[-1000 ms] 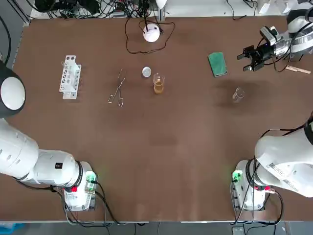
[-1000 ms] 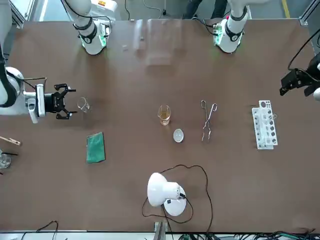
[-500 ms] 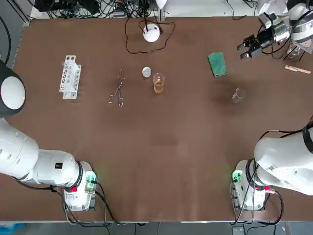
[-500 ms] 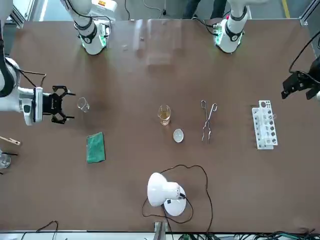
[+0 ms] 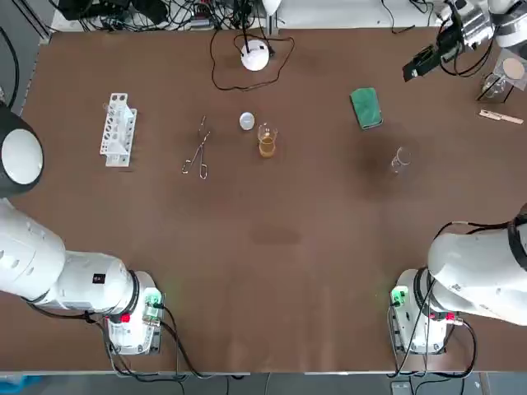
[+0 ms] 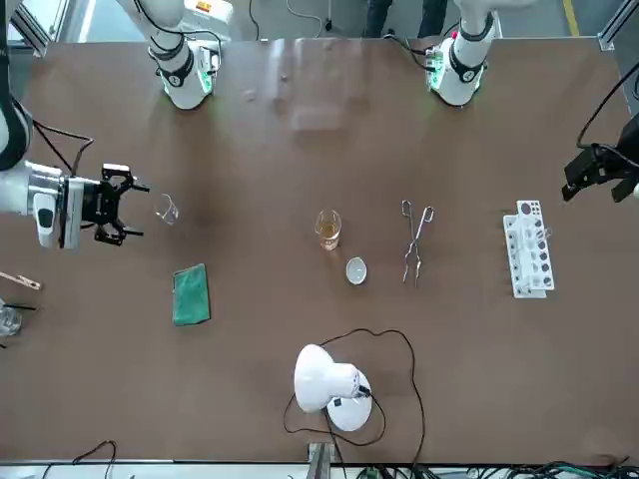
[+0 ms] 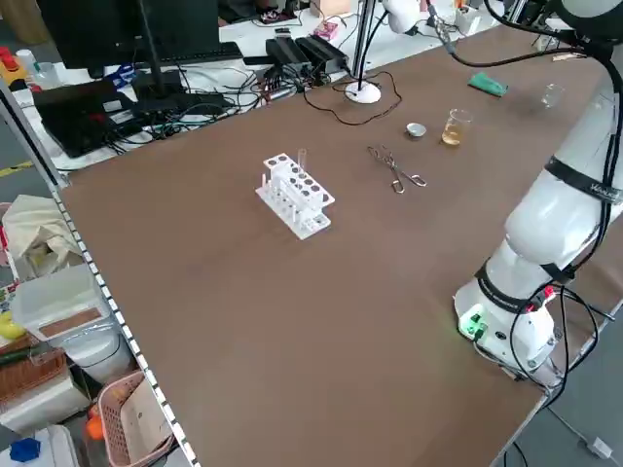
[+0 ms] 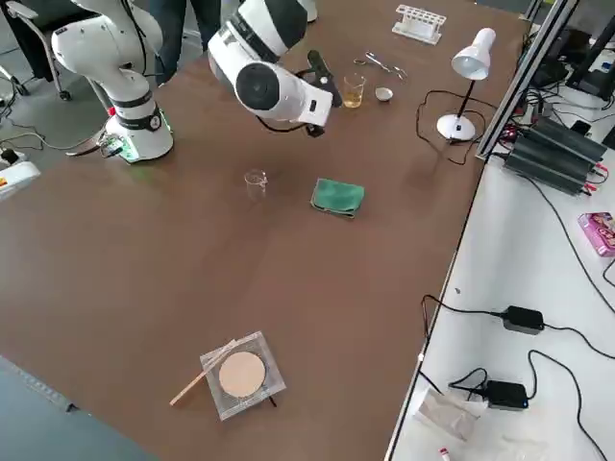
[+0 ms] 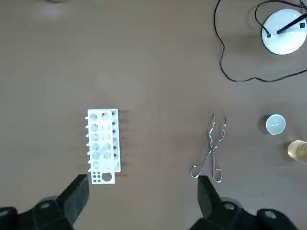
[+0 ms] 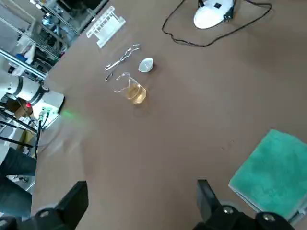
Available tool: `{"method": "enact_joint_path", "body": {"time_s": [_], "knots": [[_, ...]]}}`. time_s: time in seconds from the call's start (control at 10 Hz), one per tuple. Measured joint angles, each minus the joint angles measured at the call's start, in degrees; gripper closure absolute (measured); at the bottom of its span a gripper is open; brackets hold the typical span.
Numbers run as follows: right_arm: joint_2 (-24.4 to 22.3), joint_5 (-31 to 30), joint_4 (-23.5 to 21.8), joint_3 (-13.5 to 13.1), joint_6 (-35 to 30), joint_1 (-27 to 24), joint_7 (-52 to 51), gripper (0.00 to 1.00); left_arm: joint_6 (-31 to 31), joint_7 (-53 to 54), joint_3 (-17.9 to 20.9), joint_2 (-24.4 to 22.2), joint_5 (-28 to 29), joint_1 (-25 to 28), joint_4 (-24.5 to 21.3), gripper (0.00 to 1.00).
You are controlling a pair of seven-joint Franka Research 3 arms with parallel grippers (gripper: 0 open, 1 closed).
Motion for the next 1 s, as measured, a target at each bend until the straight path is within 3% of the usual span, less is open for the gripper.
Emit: {"method": "enact_joint_path", "body": {"time_s": [0.2, 0.4, 0.7, 1.0], "knots": [[-1.4, -8.9, 4.4, 0.0, -0.1, 3.0, 16.5, 0.0, 0.0, 0.0, 0.0, -0.1, 0.0, 0.0, 0.0, 0.0], [-2.3, -15.2, 6.0, 0.1, -0.2, 5.9, 29.5, 0.0, -0.1, 0.0, 0.0, -0.2, 0.0, 0.0, 0.0, 0.0], [-2.7, -23.7, 6.8, 0.1, 0.3, 8.3, 43.6, 0.0, -2.2, 0.0, 0.0, -0.2, 0.0, 0.0, 0.0, 0.0], [-2.8, -27.9, 9.4, 0.1, 0.6, 11.3, 54.1, 0.0, -2.3, -0.7, 0.0, -0.2, 0.0, -0.2, 0.0, 0.0]]}}
